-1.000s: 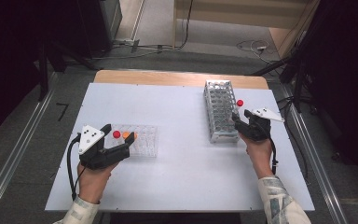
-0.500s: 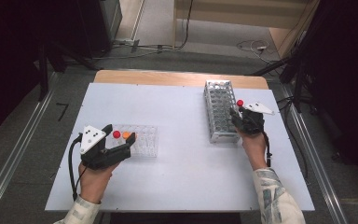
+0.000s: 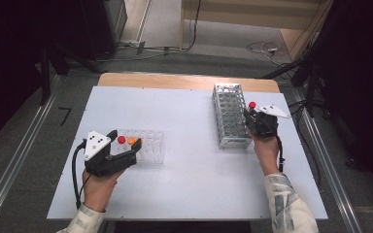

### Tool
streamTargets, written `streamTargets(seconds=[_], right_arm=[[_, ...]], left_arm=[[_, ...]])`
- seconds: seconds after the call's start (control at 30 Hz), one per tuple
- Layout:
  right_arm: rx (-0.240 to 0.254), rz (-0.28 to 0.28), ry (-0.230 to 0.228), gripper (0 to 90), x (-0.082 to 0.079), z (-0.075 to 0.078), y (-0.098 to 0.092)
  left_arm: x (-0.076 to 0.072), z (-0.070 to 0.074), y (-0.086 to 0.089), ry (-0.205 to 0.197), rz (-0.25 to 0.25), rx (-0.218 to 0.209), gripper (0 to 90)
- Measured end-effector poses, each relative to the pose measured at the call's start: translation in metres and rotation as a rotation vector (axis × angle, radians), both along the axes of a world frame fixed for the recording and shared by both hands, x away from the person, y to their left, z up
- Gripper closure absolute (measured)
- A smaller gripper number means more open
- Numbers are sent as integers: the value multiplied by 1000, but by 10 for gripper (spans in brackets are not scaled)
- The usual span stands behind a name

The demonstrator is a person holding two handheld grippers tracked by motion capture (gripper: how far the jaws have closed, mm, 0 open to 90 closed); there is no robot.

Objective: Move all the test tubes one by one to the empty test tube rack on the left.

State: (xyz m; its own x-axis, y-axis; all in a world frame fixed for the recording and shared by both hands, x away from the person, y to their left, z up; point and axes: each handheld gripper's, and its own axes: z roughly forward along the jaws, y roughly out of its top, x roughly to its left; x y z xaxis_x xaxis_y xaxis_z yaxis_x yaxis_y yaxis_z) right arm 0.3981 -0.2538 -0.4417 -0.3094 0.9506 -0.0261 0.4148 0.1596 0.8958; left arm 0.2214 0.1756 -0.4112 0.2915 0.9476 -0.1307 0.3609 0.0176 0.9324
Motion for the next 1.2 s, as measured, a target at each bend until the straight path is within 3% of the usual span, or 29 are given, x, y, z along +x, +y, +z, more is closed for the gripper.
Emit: streamTargets(seconds=[0.17, 0.3, 0.5, 0.53, 0.9, 1.2], right_arm=[[19, -12, -88, 715, -11, 26, -3], [31, -9, -125, 717, -21, 42, -9], [25, 63, -107, 717, -39, 50, -6], [23, 104, -97, 717, -45, 50, -1], [20, 258, -94, 717, -72, 57, 30], [11, 387, -54, 717, -92, 48, 59]], left_arm=[[0, 0, 0, -3, 10, 6, 164], [-2, 1, -1, -6, 8, 5, 157], [-3, 2, -4, -7, -1, 8, 158], [-4, 2, -5, -8, -4, 7, 159], [-9, 4, -13, -14, -40, 15, 167], [-13, 5, -25, -18, -91, 18, 169]])
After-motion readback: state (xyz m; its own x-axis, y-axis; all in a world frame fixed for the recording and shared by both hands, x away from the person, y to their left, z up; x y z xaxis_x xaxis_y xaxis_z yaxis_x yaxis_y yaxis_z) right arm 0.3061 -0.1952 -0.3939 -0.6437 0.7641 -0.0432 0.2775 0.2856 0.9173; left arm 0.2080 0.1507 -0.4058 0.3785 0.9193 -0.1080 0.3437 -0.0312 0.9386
